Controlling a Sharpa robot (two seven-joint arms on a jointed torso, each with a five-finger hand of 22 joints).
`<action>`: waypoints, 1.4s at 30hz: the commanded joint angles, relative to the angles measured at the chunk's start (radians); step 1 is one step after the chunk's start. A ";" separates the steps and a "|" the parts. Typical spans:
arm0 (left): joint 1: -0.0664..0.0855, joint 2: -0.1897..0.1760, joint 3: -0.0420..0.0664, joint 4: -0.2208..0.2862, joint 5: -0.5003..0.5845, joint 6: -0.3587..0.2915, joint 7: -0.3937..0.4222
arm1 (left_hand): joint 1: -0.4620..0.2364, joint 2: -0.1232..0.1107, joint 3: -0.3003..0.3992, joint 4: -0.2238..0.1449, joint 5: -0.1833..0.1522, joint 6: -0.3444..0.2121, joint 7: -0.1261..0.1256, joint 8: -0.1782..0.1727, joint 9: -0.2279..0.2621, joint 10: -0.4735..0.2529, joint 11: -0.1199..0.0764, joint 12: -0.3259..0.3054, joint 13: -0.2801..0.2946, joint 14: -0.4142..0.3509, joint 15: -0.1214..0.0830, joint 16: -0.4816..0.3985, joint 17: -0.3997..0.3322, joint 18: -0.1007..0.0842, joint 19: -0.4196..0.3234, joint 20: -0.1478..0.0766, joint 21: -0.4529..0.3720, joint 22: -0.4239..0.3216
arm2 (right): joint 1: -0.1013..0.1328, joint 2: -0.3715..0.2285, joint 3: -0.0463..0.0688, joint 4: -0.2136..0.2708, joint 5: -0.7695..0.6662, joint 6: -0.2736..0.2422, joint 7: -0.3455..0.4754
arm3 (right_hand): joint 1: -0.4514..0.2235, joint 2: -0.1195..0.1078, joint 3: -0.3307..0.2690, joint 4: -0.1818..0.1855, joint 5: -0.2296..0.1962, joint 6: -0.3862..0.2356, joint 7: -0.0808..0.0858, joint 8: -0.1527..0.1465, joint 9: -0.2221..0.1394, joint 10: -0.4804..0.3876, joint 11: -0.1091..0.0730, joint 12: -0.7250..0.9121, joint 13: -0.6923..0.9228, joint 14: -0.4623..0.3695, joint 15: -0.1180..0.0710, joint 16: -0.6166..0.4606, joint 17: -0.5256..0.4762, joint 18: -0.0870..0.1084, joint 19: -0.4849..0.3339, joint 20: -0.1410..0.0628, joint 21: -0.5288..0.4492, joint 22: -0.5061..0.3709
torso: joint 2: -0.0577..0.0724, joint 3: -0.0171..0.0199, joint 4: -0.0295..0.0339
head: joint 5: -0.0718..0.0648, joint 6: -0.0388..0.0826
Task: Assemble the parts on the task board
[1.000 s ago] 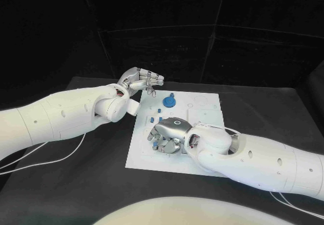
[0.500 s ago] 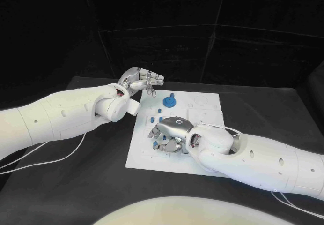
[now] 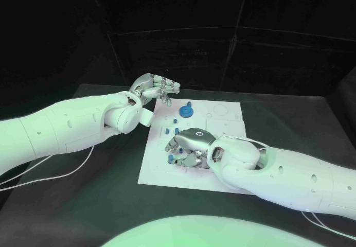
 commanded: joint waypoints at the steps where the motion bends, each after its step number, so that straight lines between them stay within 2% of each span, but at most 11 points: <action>1: 0.002 -0.002 0.001 0.001 0.003 0.007 0.003 | 0.005 0.005 -0.005 -0.002 -0.004 -0.007 -0.003 0.007 0.000 -0.009 -0.001 0.004 0.001 -0.005 -0.001 -0.004 -0.001 0.013 -0.004 0.002 -0.001 -0.001 | 0.001 -0.025 0.001 0.023 0.024 -0.083 0.036 | -0.015 -0.019 -0.038 0.005 0.014 -0.036 -0.002 -0.002 -0.003 -0.042 0.004 -0.002 -0.001 -0.009 0.009 -0.027 -0.035 0.028 -0.024 0.001 -0.034 -0.052 | -0.001 0.0004 -0.0001 | 0.002 0.001; 3: 0.002 -0.003 0.001 0.001 0.003 0.007 0.003 | 0.005 0.005 -0.005 -0.002 -0.004 -0.007 -0.003 0.007 0.000 -0.009 -0.001 0.004 0.001 -0.005 -0.001 -0.004 -0.001 0.013 -0.004 0.002 -0.001 -0.001 | 0.002 -0.048 0.001 0.040 0.037 -0.118 0.054 | -0.015 -0.017 -0.100 0.016 0.025 -0.093 -0.004 -0.003 -0.005 -0.092 0.014 -0.003 0.001 -0.014 0.017 -0.043 -0.059 0.032 -0.037 0.007 -0.055 -0.083 | -0.001 0.0002 -0.0002 | 0.002 0.000; 7: 0.002 -0.005 0.001 0.000 0.003 0.007 0.003 | 0.005 0.005 -0.005 -0.002 -0.004 -0.007 -0.003 0.007 0.000 -0.009 -0.001 0.004 0.001 -0.005 -0.001 -0.004 -0.001 0.013 -0.004 0.002 -0.001 -0.001 | 0.008 -0.096 0.002 0.073 0.085 -0.192 0.091 | 0.009 0.002 -0.200 0.044 0.037 -0.109 0.000 -0.003 -0.004 -0.118 0.017 0.021 0.003 -0.013 0.020 -0.050 -0.072 0.034 -0.037 0.012 -0.065 -0.096 | -0.001 -0.0003 -0.0003 | 0.000 0.002; 13: 0.001 -0.008 0.001 0.001 0.003 0.006 0.003 | 0.005 0.005 -0.005 -0.002 -0.004 -0.007 -0.003 0.007 0.000 -0.009 -0.001 0.004 0.001 -0.005 -0.001 -0.004 -0.001 0.013 -0.004 0.002 -0.001 -0.001 | 0.047 -0.190 0.013 0.116 0.274 -0.273 0.110 | 0.036 0.043 -0.221 0.050 0.053 0.019 0.023 0.026 0.011 -0.008 0.011 0.096 0.015 -0.005 0.016 -0.039 -0.061 0.028 -0.014 0.009 -0.041 -0.060 | 0.001 0.0001 -0.0022 | -0.007 0.003; 17: 0.001 -0.011 0.000 0.003 0.003 0.005 0.003 | 0.005 0.005 -0.005 -0.002 -0.004 -0.007 -0.003 0.007 0.000 -0.009 -0.001 0.004 0.001 -0.005 -0.001 -0.004 -0.001 0.013 -0.004 0.002 -0.001 -0.001 | 0.078 -0.267 0.018 0.134 0.372 -0.244 0.063 | 0.025 0.069 -0.225 0.069 0.061 0.100 0.001 0.065 0.024 0.162 -0.023 0.186 0.050 0.023 -0.005 0.039 0.054 0.012 0.027 -0.005 0.023 0.048 | -0.001 -0.0020 -0.0010 | -0.024 0.005; 21: 0.001 -0.014 0.000 0.008 0.003 0.004 0.003 | 0.005 0.005 -0.005 -0.002 -0.004 -0.007 -0.003 0.007 0.000 -0.009 -0.001 0.004 0.001 -0.005 -0.001 -0.004 -0.001 0.013 -0.004 0.002 -0.001 -0.001 | 0.092 -0.340 0.020 0.148 0.411 -0.194 -0.014 | -0.003 0.058 -0.254 0.092 0.065 0.137 -0.033 0.091 0.029 0.286 -0.061 0.282 0.118 0.039 -0.038 0.094 0.126 0.000 0.057 -0.038 0.070 0.120 | 0.001 -0.0027 0.0000 | -0.057 0.008; 25: 0.001 -0.017 0.000 0.015 0.003 0.002 0.003 | 0.005 0.005 -0.005 -0.002 -0.004 -0.007 -0.003 0.007 0.000 -0.009 -0.001 0.004 0.001 -0.005 -0.001 -0.004 -0.001 0.013 -0.004 0.002 -0.001 -0.001 | 0.096 -0.393 0.020 0.160 0.423 -0.162 -0.082 | -0.046 0.052 -0.319 0.135 0.142 0.149 -0.051 0.133 0.042 0.285 -0.083 0.424 0.262 0.040 -0.061 0.124 0.161 -0.007 0.066 -0.057 0.089 0.147 | 0.002 -0.0012 -0.0028 | -0.082 0.008; 27: 0.001 -0.020 0.000 0.020 0.003 0.002 0.003 | 0.005 0.005 -0.005 -0.002 -0.004 -0.007 -0.003 0.007 0.000 -0.009 -0.001 0.004 0.001 -0.005 -0.001 -0.004 -0.001 0.013 -0.004 0.002 -0.001 -0.001 | 0.096 -0.424 0.019 0.170 0.412 -0.147 -0.129 | -0.074 0.058 -0.359 0.168 0.140 0.150 -0.058 0.161 0.055 0.285 -0.085 0.605 0.466 0.042 -0.055 0.144 0.189 -0.007 0.071 -0.068 0.101 0.167 | 0.002 -0.0001 -0.0038 | -0.096 0.011; 29: 0.001 -0.021 0.000 0.023 0.003 0.001 0.003 | 0.007 0.007 -0.010 -0.002 -0.004 -0.009 -0.003 0.010 0.000 -0.012 0.000 0.009 0.002 -0.008 0.000 -0.004 -0.005 0.013 -0.003 0.003 -0.004 -0.004 | 0.095 -0.447 0.017 0.180 0.396 -0.138 -0.167 | -0.074 0.064 -0.401 0.197 0.145 0.142 -0.065 0.201 0.078 0.284 -0.098 0.814 0.702 0.045 -0.067 0.167 0.219 -0.011 0.075 -0.070 0.113 0.186 | 0.000 0.0002 -0.0042 | -0.102 0.012; 34: 0.001 -0.025 0.000 0.032 0.003 -0.002 0.003 | 0.007 0.008 -0.011 -0.002 -0.004 -0.009 -0.003 0.010 0.000 -0.012 0.000 0.009 0.003 -0.008 0.000 -0.004 -0.005 0.013 -0.003 0.003 -0.004 -0.004 | 0.080 -0.481 0.015 0.211 0.299 -0.101 -0.261 | -0.083 0.075 -0.464 0.214 0.150 0.126 -0.072 0.272 0.124 0.308 -0.101 1.039 0.977 0.049 -0.068 0.199 0.270 -0.017 0.079 -0.071 0.129 0.214 | 0.001 0.0005 -0.0050 | -0.114 0.014; 42: 0.001 -0.027 0.000 0.046 0.003 -0.003 0.004 | 0.007 0.008 -0.011 -0.002 -0.004 -0.009 -0.003 0.010 0.000 -0.012 0.000 0.009 0.003 -0.008 0.000 -0.004 -0.005 0.013 -0.003 0.003 -0.004 -0.004 | 0.065 -0.496 0.002 0.240 0.225 -0.038 -0.371 | -0.145 0.077 -0.511 0.221 0.127 0.103 -0.075 0.305 0.150 0.329 -0.096 1.110 1.074 0.055 -0.068 0.225 0.317 -0.021 0.088 -0.072 0.146 0.247 | 0.000 0.0009 -0.0010 | -0.132 0.018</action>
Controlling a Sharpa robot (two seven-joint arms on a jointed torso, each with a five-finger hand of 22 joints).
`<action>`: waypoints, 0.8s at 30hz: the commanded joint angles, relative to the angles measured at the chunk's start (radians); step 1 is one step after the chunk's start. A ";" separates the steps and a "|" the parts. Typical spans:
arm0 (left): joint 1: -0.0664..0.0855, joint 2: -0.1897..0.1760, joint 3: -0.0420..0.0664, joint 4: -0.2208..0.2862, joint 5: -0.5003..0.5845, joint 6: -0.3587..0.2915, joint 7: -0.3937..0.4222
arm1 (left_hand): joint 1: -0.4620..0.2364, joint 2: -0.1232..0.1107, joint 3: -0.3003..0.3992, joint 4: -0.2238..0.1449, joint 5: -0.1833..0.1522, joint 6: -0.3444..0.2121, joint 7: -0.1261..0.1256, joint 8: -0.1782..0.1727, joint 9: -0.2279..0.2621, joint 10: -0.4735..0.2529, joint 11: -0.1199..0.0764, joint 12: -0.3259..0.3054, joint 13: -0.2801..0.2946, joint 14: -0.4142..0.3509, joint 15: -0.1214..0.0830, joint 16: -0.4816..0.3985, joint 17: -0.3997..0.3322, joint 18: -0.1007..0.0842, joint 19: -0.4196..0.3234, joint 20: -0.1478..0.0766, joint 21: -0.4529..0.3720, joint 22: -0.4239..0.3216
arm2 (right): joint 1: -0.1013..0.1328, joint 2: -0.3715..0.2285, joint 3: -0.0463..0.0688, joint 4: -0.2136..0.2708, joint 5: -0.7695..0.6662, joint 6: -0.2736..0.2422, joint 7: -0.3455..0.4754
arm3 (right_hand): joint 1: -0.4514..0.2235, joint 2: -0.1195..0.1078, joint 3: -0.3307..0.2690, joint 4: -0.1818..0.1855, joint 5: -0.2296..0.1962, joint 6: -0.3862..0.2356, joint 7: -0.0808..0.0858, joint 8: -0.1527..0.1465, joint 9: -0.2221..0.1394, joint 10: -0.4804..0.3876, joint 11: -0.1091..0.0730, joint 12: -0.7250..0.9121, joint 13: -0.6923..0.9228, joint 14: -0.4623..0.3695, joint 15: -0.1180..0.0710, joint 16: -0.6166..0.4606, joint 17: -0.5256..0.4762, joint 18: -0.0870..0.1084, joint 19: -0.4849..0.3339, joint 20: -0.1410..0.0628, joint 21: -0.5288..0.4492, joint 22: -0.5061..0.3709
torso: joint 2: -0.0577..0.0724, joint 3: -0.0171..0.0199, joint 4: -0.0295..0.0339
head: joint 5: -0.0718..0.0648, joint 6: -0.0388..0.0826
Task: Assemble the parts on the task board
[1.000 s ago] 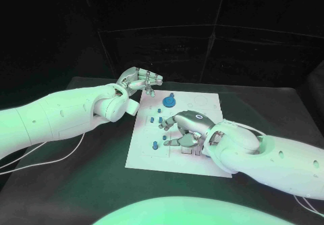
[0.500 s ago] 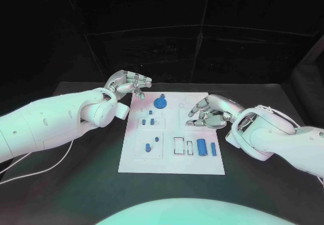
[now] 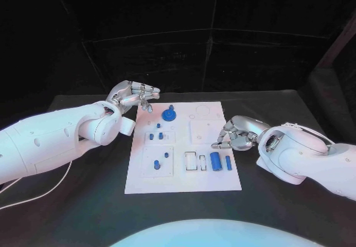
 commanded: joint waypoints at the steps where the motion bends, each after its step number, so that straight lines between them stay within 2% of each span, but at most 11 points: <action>1: 0.002 -0.002 0.001 0.008 0.003 -0.001 0.005 | 0.003 0.004 -0.004 -0.001 -0.004 -0.005 0.001 0.003 0.000 -0.005 0.000 0.004 0.001 -0.008 0.000 -0.004 0.000 0.013 -0.003 0.003 -0.004 -0.001 | -0.003 -0.001 -0.003 0.009 -0.075 0.066 -0.109 | -0.023 -0.002 -0.014 0.000 -0.008 -0.010 0.000 0.010 0.007 0.004 0.000 0.006 0.013 0.055 -0.006 0.006 0.005 -0.019 0.010 0.000 0.006 0.004 | 0.001 0.0001 0.0034 | -0.008 0.002; 6: 0.002 -0.005 0.001 0.013 0.003 -0.003 0.005 | 0.003 0.004 -0.004 -0.001 -0.004 -0.005 0.001 0.003 0.000 -0.005 0.000 0.004 0.001 -0.008 0.000 -0.004 0.000 0.013 -0.003 0.003 -0.004 -0.001 | -0.019 0.008 -0.006 0.014 -0.094 0.071 -0.129 | -0.067 0.003 -0.023 0.001 -0.003 -0.021 0.001 0.023 0.019 0.003 0.001 0.011 0.028 0.054 -0.005 0.008 0.008 -0.019 0.009 0.001 0.007 0.007 | 0.000 -0.0018 0.0035 | -0.008 0.006; 12: 0.001 -0.006 0.001 0.015 0.003 -0.003 0.006 | 0.001 0.005 -0.006 0.002 -0.004 -0.005 0.001 0.004 0.000 -0.005 0.000 0.006 0.002 -0.008 0.000 -0.003 -0.001 0.013 -0.003 0.003 -0.004 -0.002 | -0.032 0.022 -0.008 0.011 -0.123 0.082 -0.143 | -0.084 0.003 -0.024 0.001 0.001 -0.025 0.001 0.031 0.024 0.006 0.001 0.019 0.041 0.054 -0.005 0.010 0.011 -0.019 0.009 0.001 0.009 0.009 | 0.002 -0.0009 0.0035 | -0.009 0.008; 21: 0.001 -0.006 0.001 0.015 0.003 -0.003 0.006 | 0.001 0.005 -0.006 0.002 -0.004 -0.005 0.001 0.004 0.000 -0.005 0.000 0.006 0.002 -0.008 0.000 -0.003 -0.001 0.013 -0.003 0.003 -0.004 -0.002 | -0.039 0.035 -0.008 0.002 -0.143 0.127 -0.157 | -0.099 0.000 -0.024 0.001 0.002 -0.028 0.000 0.039 0.031 0.009 0.000 0.025 0.052 0.055 -0.005 0.012 0.016 -0.020 0.011 0.001 0.012 0.015 | 0.002 -0.0004 0.0042 | -0.011 0.007; 24: 0.001 -0.006 0.001 0.014 0.003 -0.003 0.006 | 0.001 0.005 -0.006 0.002 -0.004 -0.005 0.001 0.004 0.000 -0.005 0.000 0.006 0.002 -0.008 0.000 -0.003 -0.001 0.013 -0.003 0.003 -0.004 -0.002 | -0.045 0.042 -0.008 0.000 -0.146 0.134 -0.157 | -0.100 0.002 -0.022 0.001 0.007 -0.029 0.000 0.042 0.033 0.009 0.000 0.026 0.054 0.055 -0.005 0.013 0.018 -0.021 0.011 0.001 0.013 0.017 | 0.002 -0.0001 0.0036 | -0.008 0.006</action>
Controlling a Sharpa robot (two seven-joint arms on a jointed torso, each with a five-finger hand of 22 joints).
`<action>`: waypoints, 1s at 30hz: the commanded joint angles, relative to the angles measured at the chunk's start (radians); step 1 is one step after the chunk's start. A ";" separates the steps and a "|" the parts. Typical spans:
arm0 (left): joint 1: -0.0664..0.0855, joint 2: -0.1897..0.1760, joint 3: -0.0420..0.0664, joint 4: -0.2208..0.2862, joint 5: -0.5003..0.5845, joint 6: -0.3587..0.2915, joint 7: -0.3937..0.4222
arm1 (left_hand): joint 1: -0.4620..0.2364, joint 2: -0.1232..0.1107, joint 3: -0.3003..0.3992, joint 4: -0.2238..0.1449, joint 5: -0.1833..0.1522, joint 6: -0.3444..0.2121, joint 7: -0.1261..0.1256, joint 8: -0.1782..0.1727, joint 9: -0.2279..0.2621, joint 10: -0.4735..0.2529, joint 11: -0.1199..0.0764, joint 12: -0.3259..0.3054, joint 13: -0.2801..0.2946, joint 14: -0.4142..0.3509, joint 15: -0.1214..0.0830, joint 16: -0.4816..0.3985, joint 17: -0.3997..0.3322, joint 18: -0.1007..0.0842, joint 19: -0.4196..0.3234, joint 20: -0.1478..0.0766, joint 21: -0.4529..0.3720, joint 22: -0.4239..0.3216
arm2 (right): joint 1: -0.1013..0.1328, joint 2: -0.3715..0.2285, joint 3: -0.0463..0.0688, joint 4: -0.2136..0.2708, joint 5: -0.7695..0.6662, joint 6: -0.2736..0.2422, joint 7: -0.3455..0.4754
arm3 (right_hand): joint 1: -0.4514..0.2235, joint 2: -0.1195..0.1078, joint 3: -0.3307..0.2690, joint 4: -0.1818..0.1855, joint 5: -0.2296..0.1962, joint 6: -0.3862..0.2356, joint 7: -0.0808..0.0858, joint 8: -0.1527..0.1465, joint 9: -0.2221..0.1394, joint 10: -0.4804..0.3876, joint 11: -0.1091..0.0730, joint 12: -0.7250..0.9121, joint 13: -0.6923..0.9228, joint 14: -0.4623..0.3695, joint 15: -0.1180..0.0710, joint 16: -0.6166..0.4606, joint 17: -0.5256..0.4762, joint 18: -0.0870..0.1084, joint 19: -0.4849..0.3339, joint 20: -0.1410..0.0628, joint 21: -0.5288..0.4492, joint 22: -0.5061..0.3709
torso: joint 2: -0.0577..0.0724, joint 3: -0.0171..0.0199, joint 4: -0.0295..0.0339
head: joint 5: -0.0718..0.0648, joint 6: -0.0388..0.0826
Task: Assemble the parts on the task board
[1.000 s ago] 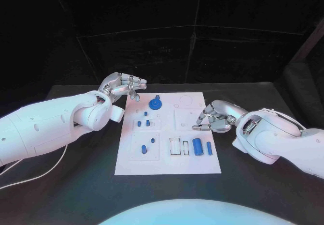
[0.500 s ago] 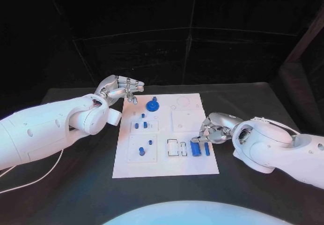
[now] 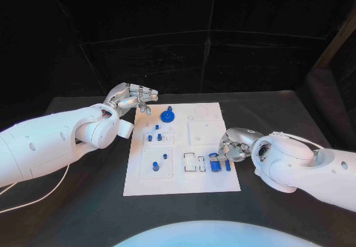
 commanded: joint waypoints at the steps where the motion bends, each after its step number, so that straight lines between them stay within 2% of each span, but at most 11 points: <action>1: 0.001 0.001 0.001 0.002 0.003 -0.001 0.005 | 0.001 0.005 -0.006 0.002 -0.004 -0.005 0.001 0.004 0.000 -0.005 0.000 0.006 0.001 -0.008 0.000 -0.003 -0.001 0.013 -0.003 0.003 -0.005 -0.001 | -0.005 0.007 0.000 -0.003 -0.030 0.042 -0.015 | -0.009 -0.002 -0.003 -0.001 0.006 -0.007 0.000 0.005 0.002 0.010 0.000 0.004 0.002 0.055 -0.006 0.007 0.001 -0.020 0.007 -0.002 0.004 0.001 | 0.001 0.0008 0.0003 | 0.004 -0.001; 11: 0.001 0.001 0.001 0.000 0.003 0.000 0.005 | 0.001 0.005 -0.006 0.002 -0.004 -0.005 0.001 0.004 0.000 -0.005 0.000 0.006 0.001 -0.008 0.000 -0.003 -0.001 0.013 -0.003 0.003 -0.005 -0.001 | -0.024 0.045 0.000 -0.031 -0.038 0.052 -0.010 | -0.009 0.001 -0.001 -0.002 0.010 -0.009 0.000 0.008 0.004 0.009 0.000 0.004 0.004 0.055 -0.006 0.007 0.001 -0.020 0.008 -0.002 0.005 0.003 | 0.000 0.0005 0.0012 | 0.008 -0.002; 15: 0.001 0.001 0.001 -0.001 0.003 0.000 0.004 | 0.001 0.005 -0.006 0.002 -0.004 -0.005 0.001 0.004 0.000 -0.005 0.000 0.006 0.001 -0.008 0.000 -0.003 -0.001 0.013 -0.003 0.003 -0.005 -0.001 | -0.027 0.050 0.000 -0.039 -0.038 0.058 -0.012 | -0.006 0.004 0.002 -0.003 0.014 -0.011 0.000 0.010 0.006 0.008 0.000 0.003 0.004 0.055 -0.005 0.008 0.003 -0.021 0.009 -0.002 0.007 0.007 | -0.001 -0.0004 0.0018 | 0.009 -0.006; 22: 0.001 0.000 0.001 -0.001 0.003 0.002 0.001 | 0.001 0.005 -0.006 0.002 -0.004 -0.005 0.001 0.004 0.000 -0.005 0.000 0.006 0.001 -0.008 0.000 -0.003 -0.001 0.013 -0.003 0.003 -0.005 -0.001 | -0.029 0.058 0.000 -0.056 -0.039 0.069 -0.015 | 0.023 0.017 0.008 -0.006 0.050 -0.018 0.000 0.023 0.017 0.006 0.000 0.000 0.012 0.055 -0.005 0.010 0.006 -0.022 0.008 -0.001 0.010 0.012 | 0.000 -0.0010 0.0006 | 0.012 -0.009; 26: 0.001 -0.002 0.001 -0.001 0.003 0.003 -0.001 | 0.001 0.005 -0.006 0.002 -0.004 -0.005 0.001 0.004 0.000 -0.005 0.000 0.006 0.001 -0.008 0.000 -0.003 -0.001 0.013 -0.003 0.003 -0.005 -0.001 | -0.029 0.061 0.000 -0.062 -0.039 0.053 -0.024 | 0.050 0.042 0.014 -0.007 0.088 -0.017 -0.002 0.034 0.026 0.006 -0.002 -0.001 0.019 0.055 -0.006 0.010 0.007 -0.021 0.007 -0.002 0.010 0.013 | -0.001 -0.0014 0.0004 | 0.010 -0.009; 30: 0.001 -0.004 0.000 -0.001 0.003 0.004 -0.002 | 0.001 0.005 -0.006 0.002 -0.004 -0.005 0.001 0.004 0.000 -0.005 0.000 0.006 0.001 -0.008 0.000 -0.003 -0.001 0.013 -0.003 0.003 -0.005 -0.001 | -0.029 0.059 0.000 -0.061 -0.038 0.006 -0.033 | 0.062 0.066 0.018 -0.008 0.108 -0.015 -0.004 0.040 0.030 0.010 -0.003 0.001 0.026 0.055 -0.007 0.012 0.011 -0.022 0.009 -0.003 0.013 0.018 | -0.003 -0.0023 -0.0022 | 0.011 -0.010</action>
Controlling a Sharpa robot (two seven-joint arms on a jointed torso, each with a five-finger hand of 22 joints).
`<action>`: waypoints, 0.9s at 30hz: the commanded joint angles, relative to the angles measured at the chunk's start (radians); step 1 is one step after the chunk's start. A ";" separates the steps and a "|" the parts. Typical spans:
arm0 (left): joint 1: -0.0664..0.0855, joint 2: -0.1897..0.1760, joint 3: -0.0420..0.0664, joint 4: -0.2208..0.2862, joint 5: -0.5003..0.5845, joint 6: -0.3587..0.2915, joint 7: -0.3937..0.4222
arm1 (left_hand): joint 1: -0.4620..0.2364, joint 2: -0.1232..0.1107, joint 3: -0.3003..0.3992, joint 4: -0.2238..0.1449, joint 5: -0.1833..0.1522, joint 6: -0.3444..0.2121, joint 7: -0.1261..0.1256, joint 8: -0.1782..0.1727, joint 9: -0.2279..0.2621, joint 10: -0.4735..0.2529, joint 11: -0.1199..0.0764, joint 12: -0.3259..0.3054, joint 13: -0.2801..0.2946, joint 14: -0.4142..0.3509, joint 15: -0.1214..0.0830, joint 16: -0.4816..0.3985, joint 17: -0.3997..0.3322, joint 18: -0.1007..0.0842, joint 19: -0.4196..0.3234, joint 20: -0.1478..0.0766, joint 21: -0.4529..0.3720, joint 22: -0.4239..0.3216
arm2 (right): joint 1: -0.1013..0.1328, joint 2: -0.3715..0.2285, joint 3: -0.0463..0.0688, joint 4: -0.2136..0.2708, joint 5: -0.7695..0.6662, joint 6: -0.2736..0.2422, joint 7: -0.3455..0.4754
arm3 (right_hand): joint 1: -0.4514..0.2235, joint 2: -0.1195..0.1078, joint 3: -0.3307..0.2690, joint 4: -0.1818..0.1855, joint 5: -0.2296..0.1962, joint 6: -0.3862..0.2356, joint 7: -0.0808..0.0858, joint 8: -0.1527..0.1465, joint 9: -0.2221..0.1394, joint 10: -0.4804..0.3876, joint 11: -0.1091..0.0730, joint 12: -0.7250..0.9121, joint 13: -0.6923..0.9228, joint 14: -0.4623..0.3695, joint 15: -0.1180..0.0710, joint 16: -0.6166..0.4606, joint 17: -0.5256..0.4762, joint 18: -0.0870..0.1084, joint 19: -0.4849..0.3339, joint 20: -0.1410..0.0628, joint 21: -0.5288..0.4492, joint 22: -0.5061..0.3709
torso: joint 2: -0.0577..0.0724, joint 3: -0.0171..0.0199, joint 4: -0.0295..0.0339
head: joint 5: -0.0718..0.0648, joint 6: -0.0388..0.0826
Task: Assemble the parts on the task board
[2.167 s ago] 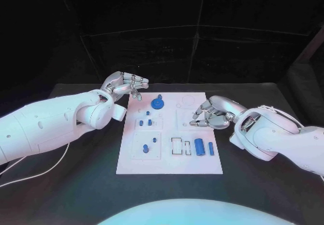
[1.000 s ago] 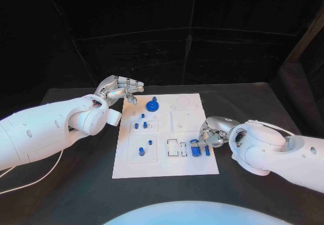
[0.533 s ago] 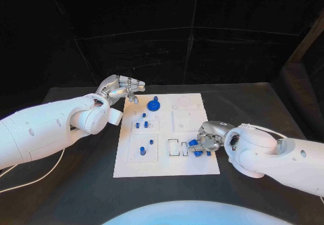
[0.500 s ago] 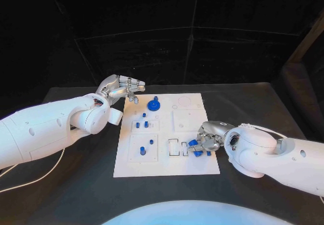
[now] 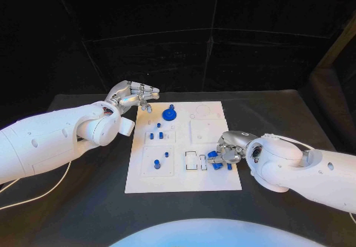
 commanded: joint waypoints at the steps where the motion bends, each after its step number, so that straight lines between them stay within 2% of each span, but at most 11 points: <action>1: 0.001 -0.001 0.001 0.001 0.003 0.004 0.000 | 0.001 0.005 -0.006 0.002 -0.004 -0.005 0.001 0.004 0.000 -0.006 0.000 0.006 0.001 -0.008 0.000 -0.003 -0.001 0.013 -0.003 0.003 -0.004 -0.001 | -0.002 -0.005 -0.003 -0.001 -0.005 -0.042 -0.025 | 0.016 0.018 0.008 -0.002 0.017 0.002 -0.008 0.007 0.004 0.009 -0.002 0.001 0.004 0.055 -0.008 0.008 0.003 -0.008 0.006 0.000 0.007 0.003 | -0.001 -0.0003 -0.0017 | -0.003 0.001; 5: 0.001 0.000 0.001 0.001 0.003 0.006 -0.001 | -0.001 0.006 -0.010 0.004 -0.004 -0.006 0.001 0.006 0.000 -0.007 0.000 0.009 0.002 -0.007 0.000 -0.002 0.000 0.013 -0.002 0.003 -0.006 -0.002 | -0.002 -0.007 -0.003 0.007 0.014 -0.073 -0.025 | 0.024 0.021 0.007 -0.004 0.029 0.004 -0.009 0.009 0.006 0.011 -0.003 0.002 0.007 0.056 -0.009 0.009 0.006 -0.008 0.007 0.000 0.008 0.006 | -0.002 -0.0003 -0.0010 | -0.005 0.003; 9: 0.001 0.000 0.001 0.001 0.003 0.007 -0.002 | -0.001 0.006 -0.010 0.004 -0.004 -0.006 0.001 0.006 0.000 -0.007 0.000 0.009 0.002 -0.007 0.000 -0.002 0.000 0.013 -0.002 0.003 -0.006 -0.002 | -0.002 -0.012 -0.003 0.021 0.054 -0.127 -0.019 | 0.038 0.027 0.006 -0.004 0.057 0.012 -0.012 0.012 0.008 0.014 -0.005 0.002 0.012 0.056 -0.011 0.011 0.009 -0.009 0.008 -0.002 0.011 0.010 | 0.000 0.0017 -0.0011 | -0.005 0.005; 17: 0.001 0.002 0.001 0.000 0.003 0.007 -0.003 | -0.001 0.006 -0.010 0.004 -0.004 -0.007 0.001 0.006 0.000 -0.008 0.000 0.009 0.002 -0.007 0.000 -0.002 -0.001 0.013 -0.002 0.003 -0.006 -0.002 | -0.001 -0.028 -0.002 0.061 0.150 -0.257 0.018 | 0.034 0.020 -0.009 0.000 0.075 0.022 -0.015 0.013 0.010 0.022 -0.008 0.006 0.021 0.058 -0.013 0.016 0.020 -0.010 0.011 -0.005 0.016 0.020 | -0.002 -0.0013 0.0012 | -0.011 0.010; 18: 0.001 0.003 0.001 0.000 0.003 0.008 -0.003 | 0.000 0.006 -0.010 0.004 -0.004 -0.007 0.001 0.006 0.000 -0.008 0.000 0.009 0.002 -0.007 0.000 -0.002 -0.001 0.013 -0.002 0.003 -0.006 -0.003 | -0.001 -0.027 -0.002 0.064 0.160 -0.264 0.021 | 0.033 0.021 -0.010 0.000 0.077 0.023 -0.015 0.013 0.011 0.022 -0.008 0.006 0.021 0.058 -0.014 0.016 0.021 -0.010 0.011 -0.005 0.016 0.020 | -0.001 -0.0007 0.0022 | -0.012 0.011; 23: 0.001 0.004 0.001 -0.001 0.003 0.008 -0.003 | 0.000 0.006 -0.010 0.004 -0.004 -0.007 0.001 0.006 0.000 -0.008 0.000 0.009 0.002 -0.007 0.000 -0.002 -0.001 0.013 -0.002 0.003 -0.006 -0.003 | -0.001 -0.009 -0.002 0.069 0.191 -0.274 0.027 | 0.033 0.021 -0.011 0.000 0.081 0.024 -0.016 0.012 0.011 0.023 -0.009 0.006 0.022 0.059 -0.014 0.017 0.022 -0.010 0.012 -0.005 0.017 0.021 | 0.000 0.0006 0.0028 | -0.008 0.013; 27: 0.002 0.005 0.001 -0.001 0.003 0.008 -0.003 | 0.000 0.006 -0.010 0.004 -0.004 -0.007 0.001 0.006 0.000 -0.008 0.000 0.009 0.002 -0.007 0.000 -0.002 -0.001 0.013 -0.002 0.003 -0.006 -0.003 | -0.001 0.018 -0.002 0.060 0.220 -0.237 0.017 | 0.033 0.023 -0.012 0.000 0.084 0.025 -0.016 0.012 0.011 0.022 -0.009 0.002 0.019 0.058 -0.014 0.016 0.020 -0.010 0.012 -0.006 0.016 0.021 | 0.000 0.0000 0.0033 | -0.007 0.010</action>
